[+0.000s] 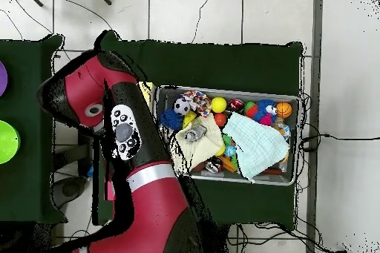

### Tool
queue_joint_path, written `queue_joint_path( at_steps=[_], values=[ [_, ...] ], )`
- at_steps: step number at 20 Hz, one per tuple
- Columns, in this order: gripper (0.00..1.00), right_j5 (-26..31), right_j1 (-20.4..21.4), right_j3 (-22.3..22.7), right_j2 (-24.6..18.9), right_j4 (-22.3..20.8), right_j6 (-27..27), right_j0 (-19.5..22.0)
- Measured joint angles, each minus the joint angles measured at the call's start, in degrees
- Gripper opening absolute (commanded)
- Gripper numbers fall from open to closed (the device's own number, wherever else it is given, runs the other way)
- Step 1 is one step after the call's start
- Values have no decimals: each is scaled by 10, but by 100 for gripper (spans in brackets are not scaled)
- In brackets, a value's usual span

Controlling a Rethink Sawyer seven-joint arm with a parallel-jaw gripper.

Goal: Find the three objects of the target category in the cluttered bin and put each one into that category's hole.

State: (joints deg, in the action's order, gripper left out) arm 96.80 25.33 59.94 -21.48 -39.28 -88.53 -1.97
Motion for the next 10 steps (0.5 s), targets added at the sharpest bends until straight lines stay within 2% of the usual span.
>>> queue_joint_path(
  at_steps=[10],
  values=[
    [0,30,-12,-20,36,-1,0,-14]
  ],
)
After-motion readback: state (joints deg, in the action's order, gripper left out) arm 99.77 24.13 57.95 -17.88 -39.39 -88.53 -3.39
